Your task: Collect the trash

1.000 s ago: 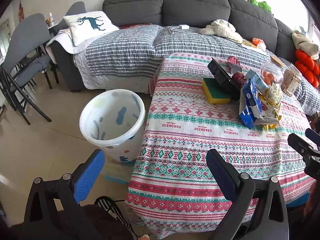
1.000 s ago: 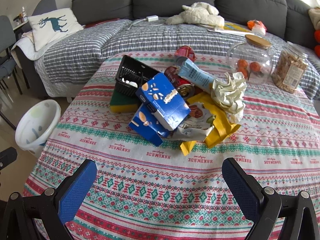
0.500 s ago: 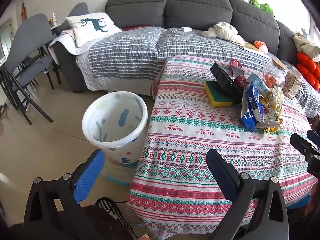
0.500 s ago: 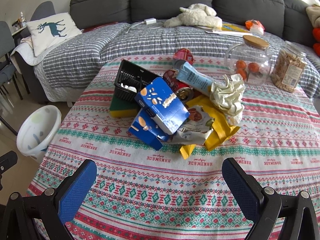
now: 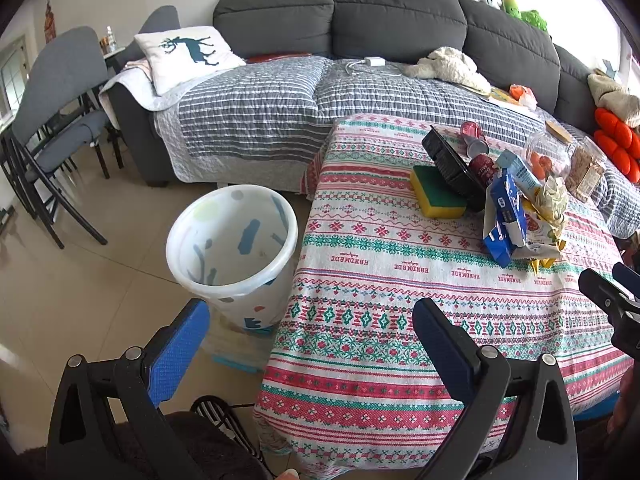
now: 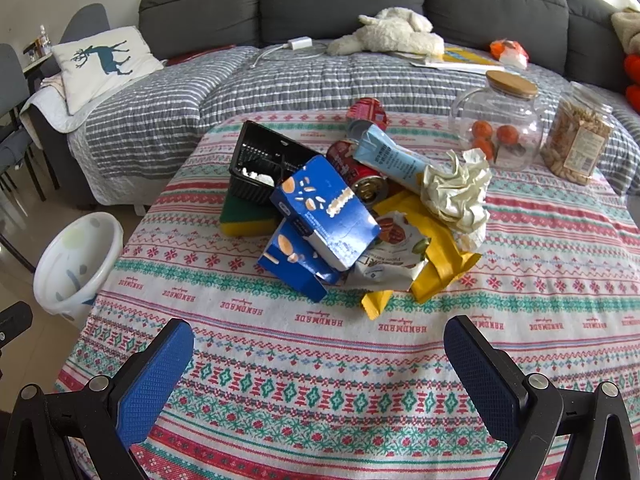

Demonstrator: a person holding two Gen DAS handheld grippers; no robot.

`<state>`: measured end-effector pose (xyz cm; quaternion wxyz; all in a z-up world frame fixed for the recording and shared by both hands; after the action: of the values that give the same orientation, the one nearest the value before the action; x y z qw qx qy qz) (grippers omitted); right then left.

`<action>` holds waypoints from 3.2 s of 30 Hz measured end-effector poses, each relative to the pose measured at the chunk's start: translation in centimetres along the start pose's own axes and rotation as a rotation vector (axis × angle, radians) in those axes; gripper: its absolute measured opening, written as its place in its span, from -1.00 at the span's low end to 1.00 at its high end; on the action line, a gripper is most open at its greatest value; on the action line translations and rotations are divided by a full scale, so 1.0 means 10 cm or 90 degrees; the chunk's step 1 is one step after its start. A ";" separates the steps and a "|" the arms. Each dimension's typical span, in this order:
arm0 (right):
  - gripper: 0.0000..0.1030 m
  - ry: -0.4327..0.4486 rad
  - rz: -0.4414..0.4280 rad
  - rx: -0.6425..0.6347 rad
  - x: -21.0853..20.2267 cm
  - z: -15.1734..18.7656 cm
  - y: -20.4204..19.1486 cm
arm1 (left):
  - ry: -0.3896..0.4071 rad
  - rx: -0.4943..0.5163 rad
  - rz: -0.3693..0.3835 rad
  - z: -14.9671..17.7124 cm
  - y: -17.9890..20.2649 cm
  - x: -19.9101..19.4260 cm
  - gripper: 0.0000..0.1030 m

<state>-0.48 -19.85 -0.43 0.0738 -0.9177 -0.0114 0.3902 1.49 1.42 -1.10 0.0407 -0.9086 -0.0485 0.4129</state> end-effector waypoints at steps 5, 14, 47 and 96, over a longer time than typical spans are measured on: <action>1.00 0.000 0.000 -0.001 0.00 0.00 -0.02 | 0.001 0.000 -0.001 0.00 0.00 0.00 0.99; 1.00 -0.002 0.000 0.000 0.02 -0.02 -0.05 | 0.004 -0.008 0.001 0.00 -0.03 -0.01 0.99; 1.00 0.000 -0.002 -0.001 0.02 -0.06 -0.11 | 0.000 -0.023 -0.017 -0.03 -0.09 0.03 0.99; 0.91 -0.101 0.014 0.219 0.48 -0.96 1.66 | -0.169 0.202 0.206 -1.65 1.94 1.11 -0.50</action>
<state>9.13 -37.15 0.36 0.2243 -0.8580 0.0600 0.4581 22.25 -17.03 -0.76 0.1097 -0.8246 0.1581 0.5320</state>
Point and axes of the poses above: each gripper's, at about its wrist camera, not at the fingertips, and x roughly the way its jaws point, y to its right, z to its underside, the point moved 2 cm from there along x, roughly the way its jaws point, and after that the axes turned 6 degrees about -z, right-handed, at the moved point
